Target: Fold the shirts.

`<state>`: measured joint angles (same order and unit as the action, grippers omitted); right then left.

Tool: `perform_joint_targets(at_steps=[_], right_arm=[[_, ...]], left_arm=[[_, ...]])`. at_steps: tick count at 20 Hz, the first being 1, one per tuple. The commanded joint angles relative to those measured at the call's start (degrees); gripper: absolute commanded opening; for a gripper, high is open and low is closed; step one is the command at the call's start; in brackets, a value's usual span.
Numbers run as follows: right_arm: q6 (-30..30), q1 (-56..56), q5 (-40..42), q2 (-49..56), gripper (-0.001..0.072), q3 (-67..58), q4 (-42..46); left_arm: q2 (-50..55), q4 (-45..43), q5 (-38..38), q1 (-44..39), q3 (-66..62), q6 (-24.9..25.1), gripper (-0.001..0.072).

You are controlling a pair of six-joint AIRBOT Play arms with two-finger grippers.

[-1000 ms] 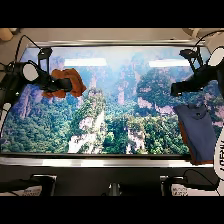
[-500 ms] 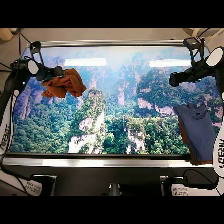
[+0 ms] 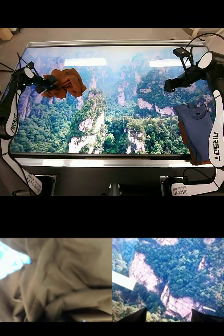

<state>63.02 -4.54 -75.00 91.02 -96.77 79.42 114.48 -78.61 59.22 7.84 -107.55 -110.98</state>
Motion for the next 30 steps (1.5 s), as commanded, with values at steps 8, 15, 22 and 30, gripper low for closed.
perform_joint_targets(at_steps=[8,15,22,30], right_arm=[[-4.31,0.04,10.95,-19.78,0.0600,-8.11,8.04],[-4.24,0.04,8.28,-42.21,0.0599,-10.95,8.55],[-2.64,0.04,-21.88,-38.49,0.0604,-0.31,6.36],[-9.49,0.07,-5.42,-35.85,0.0664,56.04,-23.17]], left_arm=[[-28.59,33.16,-2.84,-9.49,-8.57,42.32,0.0025],[-48.94,32.87,-4.28,-27.28,-6.29,42.32,0.0025],[-46.73,15.13,4.26,-32.48,17.77,33.35,0.0025],[-44.15,17.05,-1.79,-34.82,51.06,33.40,0.0025]])
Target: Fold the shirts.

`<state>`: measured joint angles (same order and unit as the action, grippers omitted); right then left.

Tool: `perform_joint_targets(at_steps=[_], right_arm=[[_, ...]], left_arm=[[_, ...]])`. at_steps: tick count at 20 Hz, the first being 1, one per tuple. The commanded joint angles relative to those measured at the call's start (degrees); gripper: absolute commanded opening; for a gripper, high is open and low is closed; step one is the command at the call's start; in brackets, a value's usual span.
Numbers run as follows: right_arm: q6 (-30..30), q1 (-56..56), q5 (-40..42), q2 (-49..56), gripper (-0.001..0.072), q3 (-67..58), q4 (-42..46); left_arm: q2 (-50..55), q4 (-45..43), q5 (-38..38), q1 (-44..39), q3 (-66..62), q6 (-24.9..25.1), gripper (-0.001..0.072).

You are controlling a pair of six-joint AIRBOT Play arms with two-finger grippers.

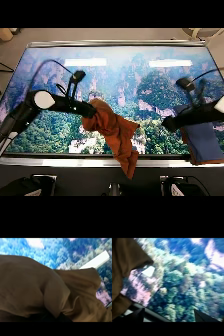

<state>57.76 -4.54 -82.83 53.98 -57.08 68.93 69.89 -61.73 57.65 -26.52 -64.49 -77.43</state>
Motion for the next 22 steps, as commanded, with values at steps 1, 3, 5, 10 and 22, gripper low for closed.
perform_joint_targets(at_steps=[1,3,5,10,22], right_arm=[[-5.40,0.07,3.41,1.44,0.0664,19.98,-14.62],[-5.57,0.55,6.40,1.62,0.0663,26.16,-16.55],[-5.55,4.00,9.81,2.38,0.0663,31.04,-16.90],[-5.55,14.29,24.72,8.55,0.0681,33.33,-25.33],[-17.99,11.08,11.37,11.80,0.0015,13.99,-30.21]], left_arm=[[0.44,-0.22,-0.11,-0.44,8.09,-0.15,0.0025],[0.39,-0.39,-1.09,-0.37,7.96,-0.15,0.0025],[0.39,-0.39,-2.27,-0.33,7.96,-0.15,0.0025],[0.37,-0.24,-2.67,-0.39,7.96,-0.13,0.0025],[-5.68,-6.16,-2.62,1.77,-2.40,1.18,0.0025]])
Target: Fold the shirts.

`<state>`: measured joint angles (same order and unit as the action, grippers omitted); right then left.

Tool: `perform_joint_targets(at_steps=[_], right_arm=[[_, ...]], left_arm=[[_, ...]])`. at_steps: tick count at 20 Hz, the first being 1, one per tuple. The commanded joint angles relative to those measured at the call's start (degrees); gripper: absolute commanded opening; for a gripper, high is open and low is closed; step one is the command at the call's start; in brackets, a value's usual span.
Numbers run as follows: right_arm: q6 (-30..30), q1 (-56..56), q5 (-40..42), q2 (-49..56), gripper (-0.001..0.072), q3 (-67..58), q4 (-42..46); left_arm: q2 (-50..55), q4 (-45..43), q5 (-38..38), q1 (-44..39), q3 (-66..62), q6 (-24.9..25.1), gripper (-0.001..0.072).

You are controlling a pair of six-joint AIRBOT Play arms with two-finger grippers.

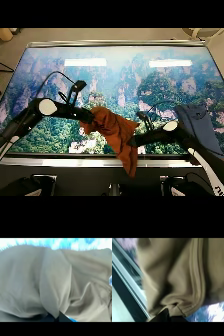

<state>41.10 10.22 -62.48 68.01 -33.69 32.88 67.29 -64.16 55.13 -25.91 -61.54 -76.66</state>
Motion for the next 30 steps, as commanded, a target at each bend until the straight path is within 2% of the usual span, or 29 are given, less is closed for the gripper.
perform_joint_targets(at_steps=[1,4,7,10,12,14,17,18,20,21,23,25,26,29,30], right_arm=[[-1.66,-6.25,-12.46,-4.66,0.0015,-15.89,8.15],[-3.21,-14.19,-15.82,-13.68,0.0015,-39.69,8.96],[-1.07,-17.31,-7.76,-22.23,0.0015,-59.04,11.80],[3.41,-17.33,0.22,-28.70,0.0015,-63.49,13.55],[6.75,-17.33,-0.83,-30.25,0.0016,-63.49,15.39],[9.51,-17.33,-4.28,-30.01,0.0016,-63.49,16.46],[12.55,-17.33,-11.63,-27.96,0.0016,-63.47,19.30],[14.19,-17.33,-15.89,-26.64,0.0016,-63.47,20.94],[17.51,-17.31,-30.10,-22.10,0.0016,-63.41,23.71],[18.53,-17.31,-35.28,-19.69,0.0016,-62.47,23.85],[19.04,-17.31,-37.68,-16.46,0.0016,-56.28,23.80],[17.59,-17.31,-30.23,-15.54,0.0016,-44.96,23.96],[17.11,-17.31,-23.71,-15.37,0.0016,-37.90,24.46],[18.69,-17.31,-5.40,-12.85,0.0016,-19.34,24.09],[19.15,-17.31,-2.84,-11.47,0.0016,-15.32,23.56]], left_arm=[[-5.33,-5.95,-0.11,2.05,-9.62,0.42,0.0025],[-12.07,-7.89,-0.15,5.11,-24.74,0.33,0.0025],[-18.25,-6.82,-2.64,5.81,-37.97,-0.44,0.0025],[-23.82,-3.96,-8.61,5.81,-40.54,-0.48,0.0025],[-25.88,-4.02,-12.41,5.84,-40.54,-0.48,0.0025],[-26.16,-5.88,-14.53,5.84,-40.54,-0.46,0.0025],[-24.41,-13.66,-12.52,5.84,-40.52,-0.70,0.0025],[-23.08,-15.76,-12.87,5.86,-40.52,-2.38,0.0025],[-19.15,-16.46,-15.23,5.84,-40.50,-7.85,0.0025],[-16.52,-16.44,-15.58,5.84,-40.50,-8.90,0.0025],[-9.68,-16.48,-15.69,5.88,-39.91,-8.85,0.0024],[-0.90,-16.20,-15.96,6.08,-39.45,-8.92,0.0025],[3.93,-15.15,-16.68,6.08,-39.41,-8.92,0.0025],[19.76,-8.61,-16.96,6.08,-39.41,-8.92,0.0025],[24.48,-5.29,-14.95,6.05,-39.41,-8.92,0.0025]])
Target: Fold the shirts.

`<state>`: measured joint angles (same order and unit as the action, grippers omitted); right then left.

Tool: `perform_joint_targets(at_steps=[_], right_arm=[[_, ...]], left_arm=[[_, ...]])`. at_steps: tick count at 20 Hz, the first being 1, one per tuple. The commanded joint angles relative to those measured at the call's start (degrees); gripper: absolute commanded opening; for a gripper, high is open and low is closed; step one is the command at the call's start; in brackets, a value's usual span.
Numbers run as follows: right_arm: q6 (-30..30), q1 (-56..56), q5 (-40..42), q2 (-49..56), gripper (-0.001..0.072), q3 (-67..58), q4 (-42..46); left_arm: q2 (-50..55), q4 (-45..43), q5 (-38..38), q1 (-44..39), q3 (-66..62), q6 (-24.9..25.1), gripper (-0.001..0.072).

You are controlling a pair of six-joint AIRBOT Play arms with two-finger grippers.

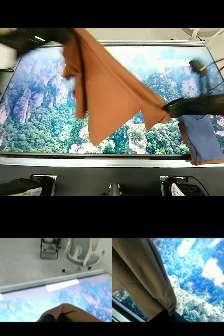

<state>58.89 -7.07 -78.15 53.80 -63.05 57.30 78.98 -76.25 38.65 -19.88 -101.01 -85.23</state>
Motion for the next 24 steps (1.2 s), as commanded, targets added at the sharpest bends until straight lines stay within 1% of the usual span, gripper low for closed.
perform_joint_targets(at_steps=[1,3,5,6,7,8,10,11,12,13,14,16,18,19,21,24], right_arm=[[1.31,-0.02,13.97,4.17,0.0016,17.09,-1.25],[0.61,-0.02,13.68,6.75,0.0016,20.55,-1.11],[-2.45,-0.02,13.05,7.80,0.0016,21.03,-1.11],[-3.28,-0.04,13.42,7.74,0.0016,20.96,-1.14],[-3.30,-0.04,13.86,7.76,0.0016,20.96,-1.11],[-3.89,-0.04,13.84,7.74,0.0016,20.96,-1.11],[-5.07,-0.02,13.31,7.74,0.0016,20.98,-1.01],[-5.22,-0.02,12.96,7.74,0.0017,20.98,-0.66],[-5.22,-0.02,12.63,7.76,0.0017,20.98,-0.28],[-5.22,-0.02,12.52,7.76,0.0017,20.98,0.20],[-5.22,-0.02,12.52,7.76,0.0017,20.98,0.68],[-5.22,-0.02,12.68,7.76,0.0017,20.98,1.07],[-5.22,-0.02,12.74,7.76,0.0017,20.98,1.07],[-5.20,-0.02,12.74,7.76,0.0017,20.98,1.05],[-5.20,-0.02,12.72,7.76,0.0017,20.98,1.05],[-5.18,-0.02,12.55,7.74,0.0017,20.98,1.05]], left_arm=[[16.65,10.23,4.31,0.04,0.07,-0.35,0.0025],[22.84,17.16,11.50,0.00,0.07,-0.35,0.0026],[26.64,20.37,19.43,0.00,0.04,-0.33,0.0036],[27.36,20.31,23.26,0.44,0.02,-0.28,0.0192],[27.41,20.13,27.47,1.42,0.02,-0.28,0.0495],[27.10,20.11,33.20,3.21,-0.20,-0.28,0.0685],[25.94,20.00,45.88,7.54,-0.11,-0.11,0.0651],[24.70,19.28,50.38,9.44,1.07,-0.09,0.0595],[22.64,18.86,51.36,10.69,3.89,-0.09,0.0595],[19.96,18.97,50.38,11.39,8.72,-0.11,0.0595],[17.38,19.80,48.46,11.43,14.19,-0.17,0.0597],[12.90,24.70,41.64,9.70,26.93,-0.31,0.0597],[10.80,30.32,34.23,6.03,38.12,-0.26,0.0597],[10.88,31.87,31.30,4.09,41.77,-0.31,0.0597],[11.76,36.39,24.68,0.20,46.31,-0.28,0.0597],[12.83,41.29,17.00,-4.55,46.99,-0.33,0.0597]])
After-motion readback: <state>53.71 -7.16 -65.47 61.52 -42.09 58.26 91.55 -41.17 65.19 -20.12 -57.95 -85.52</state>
